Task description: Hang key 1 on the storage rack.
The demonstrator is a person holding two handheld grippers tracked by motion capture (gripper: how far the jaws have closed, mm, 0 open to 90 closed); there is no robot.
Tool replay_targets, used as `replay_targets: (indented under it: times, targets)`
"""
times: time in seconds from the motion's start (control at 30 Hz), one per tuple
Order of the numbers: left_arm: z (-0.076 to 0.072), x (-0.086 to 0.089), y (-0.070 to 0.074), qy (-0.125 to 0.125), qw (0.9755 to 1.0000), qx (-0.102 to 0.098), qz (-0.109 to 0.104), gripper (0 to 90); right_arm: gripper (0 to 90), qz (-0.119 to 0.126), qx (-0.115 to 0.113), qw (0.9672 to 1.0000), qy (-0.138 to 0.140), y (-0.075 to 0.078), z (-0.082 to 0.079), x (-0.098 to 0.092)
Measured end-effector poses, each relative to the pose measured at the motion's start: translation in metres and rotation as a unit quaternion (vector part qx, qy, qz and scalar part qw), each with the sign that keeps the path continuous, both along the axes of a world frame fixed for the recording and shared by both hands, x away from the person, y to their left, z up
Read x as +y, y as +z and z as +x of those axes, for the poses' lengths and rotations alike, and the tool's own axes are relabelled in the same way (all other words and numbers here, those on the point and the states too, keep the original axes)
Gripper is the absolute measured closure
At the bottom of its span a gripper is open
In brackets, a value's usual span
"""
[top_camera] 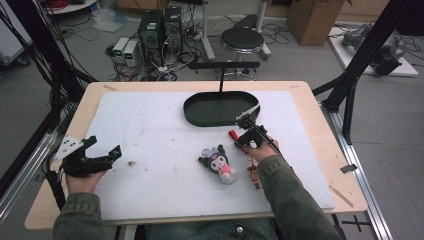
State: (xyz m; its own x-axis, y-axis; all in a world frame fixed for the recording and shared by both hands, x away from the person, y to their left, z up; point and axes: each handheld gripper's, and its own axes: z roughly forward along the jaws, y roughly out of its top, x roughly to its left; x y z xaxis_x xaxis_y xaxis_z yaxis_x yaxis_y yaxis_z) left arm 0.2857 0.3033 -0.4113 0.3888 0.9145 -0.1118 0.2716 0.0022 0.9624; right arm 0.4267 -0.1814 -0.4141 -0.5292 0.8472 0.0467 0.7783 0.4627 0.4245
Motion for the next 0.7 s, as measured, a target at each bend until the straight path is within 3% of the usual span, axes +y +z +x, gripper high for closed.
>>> replay_targets:
  times: [0.03,0.07,0.13,0.3,0.53,0.67,0.7]
  targets:
    - [0.0,0.0,0.0,0.0,1.0,0.0,0.001,1.9,85.5,0.008,-0.006,0.9999,-0.003,0.003,-0.001,-0.001]
    - [0.0,0.0,0.0,0.0,1.0,0.0,0.001,1.8,86.0,0.05,-0.005,0.9986,-0.012,0.011,0.0,-0.01]
    - [0.0,0.0,0.0,-0.001,1.0,0.001,0.003,1.9,86.1,0.077,0.003,0.997,-0.011,0.015,0.0,-0.016]
    - [0.0,0.0,0.0,0.001,1.0,0.0,0.0,1.8,86.4,0.074,0.008,0.9971,-0.016,0.017,-0.002,-0.02]
    - [0.0,0.0,0.0,0.001,1.0,0.0,0.001,1.8,86.5,0.113,0.012,0.9935,-0.013,0.025,-0.005,-0.025]
    - [0.0,0.0,0.0,0.002,1.0,0.0,0.001,1.8,86.6,0.15,0.008,0.9885,-0.018,0.03,-0.005,-0.032]
    - [0.0,0.001,0.0,0.001,1.0,-0.001,0.001,1.9,86.7,0.187,0.013,0.9819,-0.027,0.036,-0.004,-0.038]
